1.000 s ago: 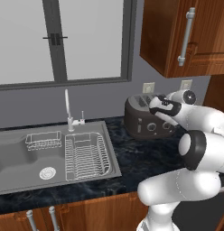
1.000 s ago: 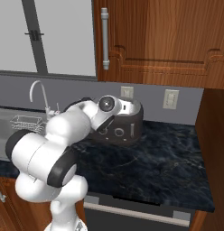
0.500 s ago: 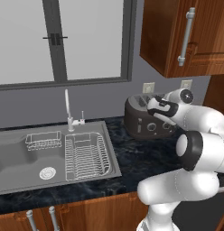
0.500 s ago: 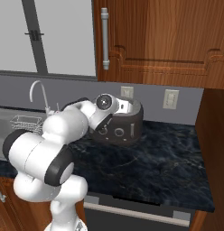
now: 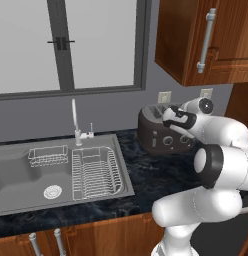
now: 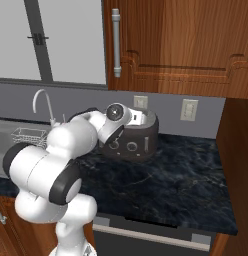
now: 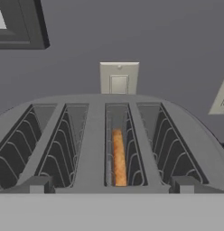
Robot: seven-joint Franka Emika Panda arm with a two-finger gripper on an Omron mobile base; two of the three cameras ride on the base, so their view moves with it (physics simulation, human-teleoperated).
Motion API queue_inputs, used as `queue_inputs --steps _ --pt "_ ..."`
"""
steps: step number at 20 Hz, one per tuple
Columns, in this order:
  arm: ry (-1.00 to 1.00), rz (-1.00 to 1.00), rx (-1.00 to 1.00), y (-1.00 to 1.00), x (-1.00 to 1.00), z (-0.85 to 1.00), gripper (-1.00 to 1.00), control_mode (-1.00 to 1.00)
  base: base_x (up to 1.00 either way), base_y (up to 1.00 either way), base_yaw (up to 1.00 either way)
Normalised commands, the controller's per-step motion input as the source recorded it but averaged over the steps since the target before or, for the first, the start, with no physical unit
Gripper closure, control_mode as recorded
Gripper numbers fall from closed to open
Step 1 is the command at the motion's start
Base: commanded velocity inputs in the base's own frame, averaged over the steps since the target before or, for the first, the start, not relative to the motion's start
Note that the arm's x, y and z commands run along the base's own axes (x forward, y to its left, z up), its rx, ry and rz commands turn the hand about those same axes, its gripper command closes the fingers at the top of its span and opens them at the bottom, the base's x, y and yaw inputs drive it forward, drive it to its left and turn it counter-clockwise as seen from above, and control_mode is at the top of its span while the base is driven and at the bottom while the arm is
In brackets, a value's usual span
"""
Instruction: Start the toaster. Once the lever pops up, take the bread to the plate on the dining counter.
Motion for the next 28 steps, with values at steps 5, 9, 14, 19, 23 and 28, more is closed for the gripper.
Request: queue_inputs --steps 5,9,14,19,23,28 --pt "0.0 0.0 0.0 0.0 0.03 0.0 -1.0 -1.0 0.0 0.0 0.0" --pt "0.0 0.0 0.0 0.0 0.0 0.0 -1.0 -1.0 0.0 0.0 0.0" --pt "0.0 0.0 0.0 -0.08 0.0 0.0 -1.0 -1.0 0.0 0.0 0.0" --pt "0.0 0.0 0.0 -0.14 0.02 0.0 -1.0 -1.0 0.0 0.0 0.0" --pt "0.0 0.0 0.0 -0.04 0.0 0.0 -1.0 -1.0 0.0 0.0 0.0" --pt "0.0 0.0 0.0 0.0 0.0 0.0 -1.0 -1.0 0.0 0.0 0.0"
